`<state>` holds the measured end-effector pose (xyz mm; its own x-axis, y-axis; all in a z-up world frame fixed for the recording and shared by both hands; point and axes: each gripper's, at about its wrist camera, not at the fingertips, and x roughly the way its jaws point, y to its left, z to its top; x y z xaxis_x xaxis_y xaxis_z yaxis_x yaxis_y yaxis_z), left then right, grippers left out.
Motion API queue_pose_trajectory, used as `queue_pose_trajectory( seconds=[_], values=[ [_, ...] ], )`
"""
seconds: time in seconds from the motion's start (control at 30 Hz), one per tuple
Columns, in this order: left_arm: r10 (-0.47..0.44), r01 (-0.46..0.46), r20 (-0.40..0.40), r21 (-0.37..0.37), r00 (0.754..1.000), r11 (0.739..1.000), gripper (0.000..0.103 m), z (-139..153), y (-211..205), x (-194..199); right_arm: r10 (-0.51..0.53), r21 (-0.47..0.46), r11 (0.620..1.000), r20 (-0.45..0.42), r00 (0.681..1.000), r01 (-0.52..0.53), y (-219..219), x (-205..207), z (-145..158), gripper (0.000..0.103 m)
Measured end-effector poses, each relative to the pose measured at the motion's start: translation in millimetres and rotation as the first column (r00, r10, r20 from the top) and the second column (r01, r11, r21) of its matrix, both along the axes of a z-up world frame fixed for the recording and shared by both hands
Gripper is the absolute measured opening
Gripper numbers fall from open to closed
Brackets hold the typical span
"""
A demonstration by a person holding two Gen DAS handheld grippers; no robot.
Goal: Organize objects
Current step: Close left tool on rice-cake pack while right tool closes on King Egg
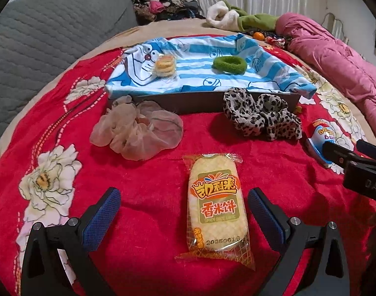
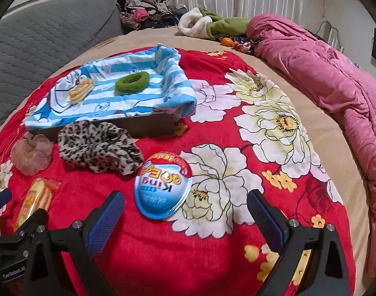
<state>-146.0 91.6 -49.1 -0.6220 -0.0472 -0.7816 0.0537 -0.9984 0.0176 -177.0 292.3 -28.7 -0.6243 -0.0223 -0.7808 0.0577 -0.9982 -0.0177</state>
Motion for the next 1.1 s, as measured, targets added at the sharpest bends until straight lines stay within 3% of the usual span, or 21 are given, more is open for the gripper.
queue_pose_trajectory(
  seconds=[0.43, 0.6, 0.8, 1.1],
  values=[
    [0.007, -0.007, -0.003, 0.001, 1.000, 1.000, 0.101, -6, -3, -7, -0.004, -0.025, 1.000, 0.034, 0.999, 0.005, -1, -22, -18, 0.100],
    [-0.021, 0.021, -0.003, 0.018, 1.000, 1.000, 0.081, -6, -2, -7, 0.003, -0.028, 1.000, 0.038, 0.999, -0.002, -4, -25, -21, 0.100],
    [-0.033, 0.033, 0.000, 0.022, 0.999, 0.999, 0.069, -7, 2, -4, 0.003, -0.040, 0.999, 0.045, 0.999, -0.002, -3, -27, -24, 0.094],
    [-0.035, 0.035, 0.019, 0.042, 0.999, 0.999, 0.066, -10, 2, -5, 0.018, -0.042, 0.999, 0.053, 0.998, -0.016, -6, -30, -26, 0.083]
  ],
)
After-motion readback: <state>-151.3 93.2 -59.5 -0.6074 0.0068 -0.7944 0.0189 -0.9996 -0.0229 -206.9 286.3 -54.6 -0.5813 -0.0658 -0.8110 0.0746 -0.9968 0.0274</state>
